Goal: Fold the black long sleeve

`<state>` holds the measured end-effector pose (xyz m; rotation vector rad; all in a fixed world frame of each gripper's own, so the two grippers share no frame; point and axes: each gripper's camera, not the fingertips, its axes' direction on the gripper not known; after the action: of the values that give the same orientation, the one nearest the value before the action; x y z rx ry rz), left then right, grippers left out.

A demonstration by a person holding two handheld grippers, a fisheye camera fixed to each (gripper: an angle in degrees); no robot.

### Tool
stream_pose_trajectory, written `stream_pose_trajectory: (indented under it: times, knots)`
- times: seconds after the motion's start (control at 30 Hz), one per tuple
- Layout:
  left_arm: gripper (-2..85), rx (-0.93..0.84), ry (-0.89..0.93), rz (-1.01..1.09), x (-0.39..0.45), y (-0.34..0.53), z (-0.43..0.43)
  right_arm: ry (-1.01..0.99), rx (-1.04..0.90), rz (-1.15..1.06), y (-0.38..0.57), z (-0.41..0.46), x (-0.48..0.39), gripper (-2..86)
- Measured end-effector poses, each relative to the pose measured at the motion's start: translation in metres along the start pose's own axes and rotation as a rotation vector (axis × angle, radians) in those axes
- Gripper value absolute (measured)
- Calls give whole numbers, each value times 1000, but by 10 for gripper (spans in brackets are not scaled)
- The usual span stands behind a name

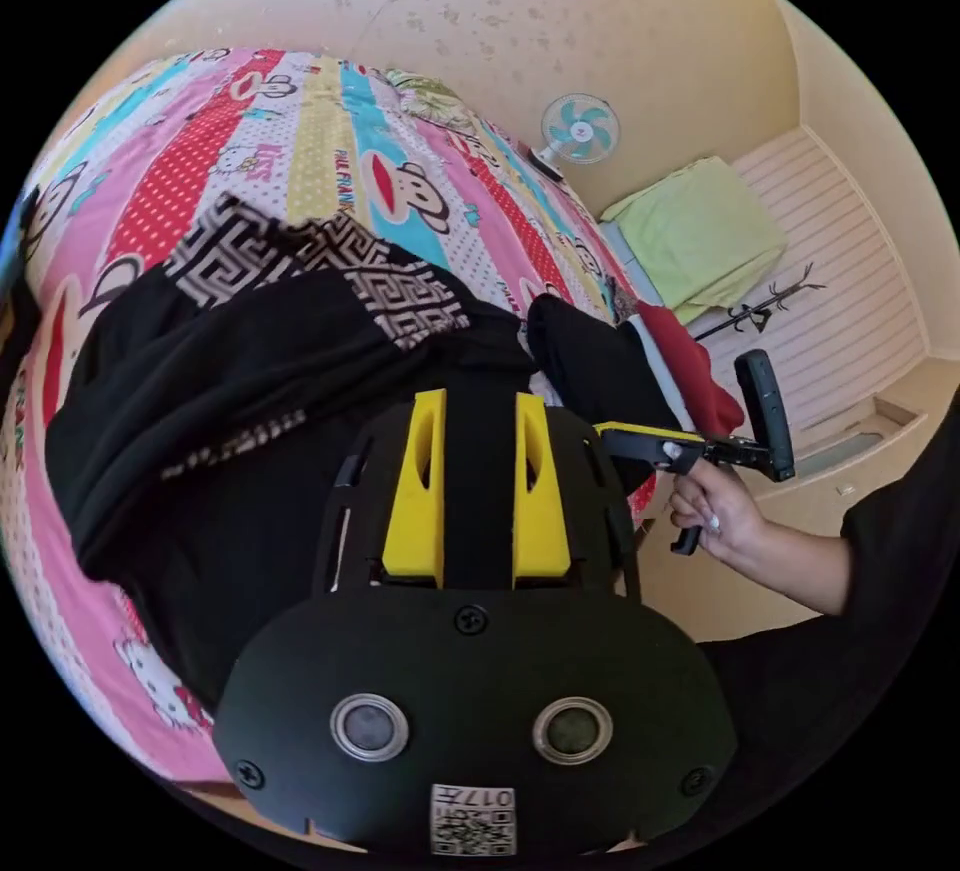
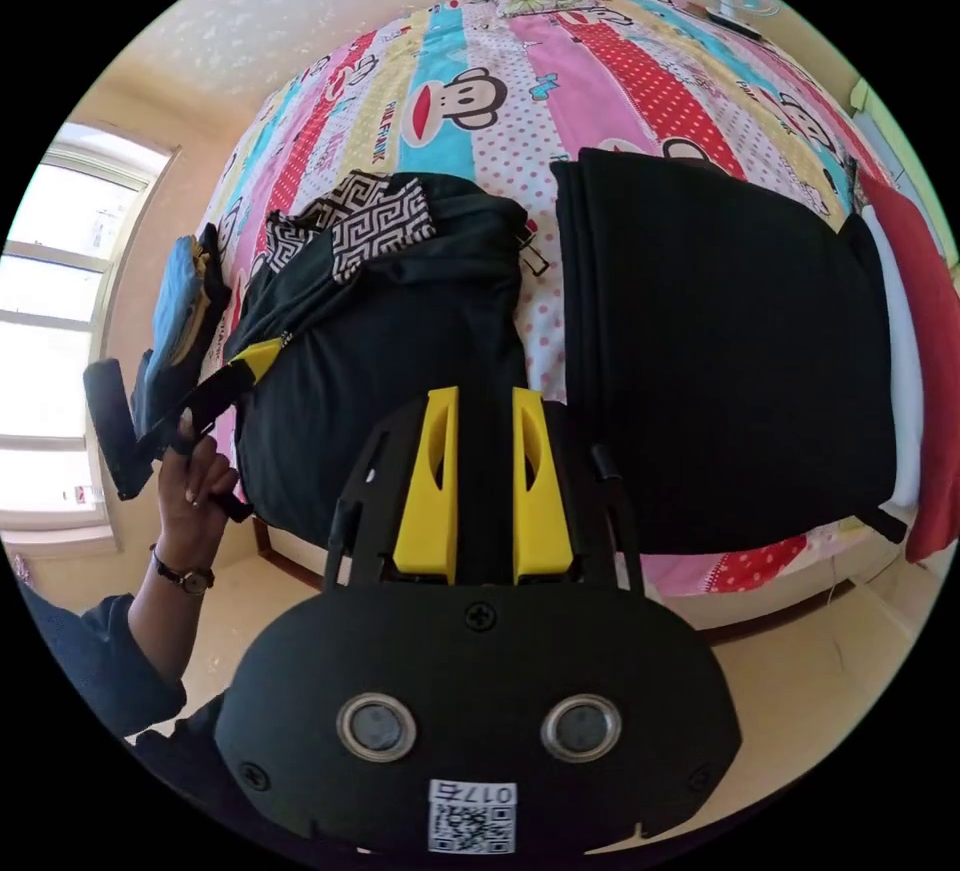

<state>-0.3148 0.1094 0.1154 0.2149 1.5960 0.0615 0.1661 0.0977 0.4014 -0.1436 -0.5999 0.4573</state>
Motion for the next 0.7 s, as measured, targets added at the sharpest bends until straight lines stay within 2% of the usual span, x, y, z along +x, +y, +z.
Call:
stream_pose_trajectory:
  times: [0.1, 0.23, 0.37, 0.47, 0.7]
  knots:
    - [161, 27, -254, -193, -39, 70, -49, 3, -77, -52, 15, -3, 14, 107]
    - [182, -84, -363, -367, -88, 145, -64, -58, -203, -105, 46, -3, 31, 119]
    - [171, -183, -264, -402, -107, 198, -45, -27, -320, -175, 80, -11, 46, 121]
    - [167, -335, -199, -423, -138, 215, -11, -9, -411, -152, 93, -16, 65, 123]
    - [175, -488, -145, -175, -192, 171, 48, -70, -494, -194, 69, -6, 97, 129]
